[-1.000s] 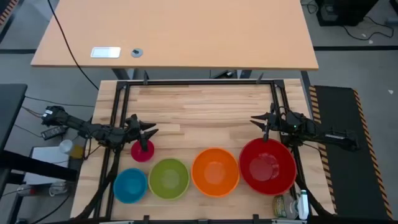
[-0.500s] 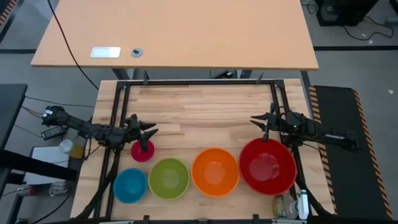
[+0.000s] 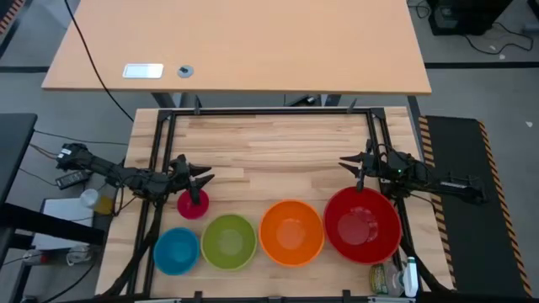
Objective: Nest bowls inside each other
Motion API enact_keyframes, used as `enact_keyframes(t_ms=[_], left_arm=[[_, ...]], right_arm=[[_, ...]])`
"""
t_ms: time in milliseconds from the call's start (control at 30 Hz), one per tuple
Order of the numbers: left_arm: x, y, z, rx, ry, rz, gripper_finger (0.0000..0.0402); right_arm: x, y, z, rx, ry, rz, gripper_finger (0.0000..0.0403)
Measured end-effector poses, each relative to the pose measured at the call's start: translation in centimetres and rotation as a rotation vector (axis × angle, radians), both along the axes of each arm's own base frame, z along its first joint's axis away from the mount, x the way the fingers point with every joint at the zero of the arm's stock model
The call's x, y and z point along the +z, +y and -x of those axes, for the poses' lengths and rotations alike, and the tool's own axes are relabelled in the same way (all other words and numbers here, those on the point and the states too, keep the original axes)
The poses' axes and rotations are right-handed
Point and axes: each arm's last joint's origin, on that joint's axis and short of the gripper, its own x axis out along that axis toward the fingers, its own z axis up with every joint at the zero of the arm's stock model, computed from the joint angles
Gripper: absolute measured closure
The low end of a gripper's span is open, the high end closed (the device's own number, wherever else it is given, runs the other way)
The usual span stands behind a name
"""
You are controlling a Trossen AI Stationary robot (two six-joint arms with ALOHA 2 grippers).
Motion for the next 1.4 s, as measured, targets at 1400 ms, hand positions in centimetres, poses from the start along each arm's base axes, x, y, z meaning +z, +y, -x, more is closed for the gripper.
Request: enact_keyframes(t_ms=[1400], left_arm=[[2.6,1.4,-0.2,0.233,-0.617,0.699,0.0248]], right_arm=[[0.6,0.0,-0.1,-0.001,-0.071,0.007,0.0315]])
